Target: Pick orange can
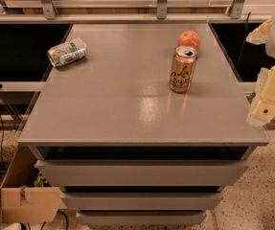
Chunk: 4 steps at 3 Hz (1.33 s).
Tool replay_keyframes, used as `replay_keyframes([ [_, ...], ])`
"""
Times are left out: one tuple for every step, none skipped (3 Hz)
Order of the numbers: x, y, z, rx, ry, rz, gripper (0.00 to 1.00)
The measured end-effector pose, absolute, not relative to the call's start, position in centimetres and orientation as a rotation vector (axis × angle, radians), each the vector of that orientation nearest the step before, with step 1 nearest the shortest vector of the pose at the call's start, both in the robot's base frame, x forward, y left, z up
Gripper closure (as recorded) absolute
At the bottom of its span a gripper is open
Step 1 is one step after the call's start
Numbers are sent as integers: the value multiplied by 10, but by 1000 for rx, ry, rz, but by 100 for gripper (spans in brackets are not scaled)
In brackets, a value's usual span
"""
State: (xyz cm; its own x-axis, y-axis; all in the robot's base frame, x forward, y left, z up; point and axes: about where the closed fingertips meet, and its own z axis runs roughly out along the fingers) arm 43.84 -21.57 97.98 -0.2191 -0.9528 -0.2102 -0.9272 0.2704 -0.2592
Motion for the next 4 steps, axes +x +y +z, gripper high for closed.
replay_keyframes([
  [438,-216,980,-1717,2222,-111,0],
  [445,-219,975,-1667,2232,-94,0],
  [462,-226,953,-1559,2227,-6,0],
  [490,-222,923,-1410,2198,111,0],
])
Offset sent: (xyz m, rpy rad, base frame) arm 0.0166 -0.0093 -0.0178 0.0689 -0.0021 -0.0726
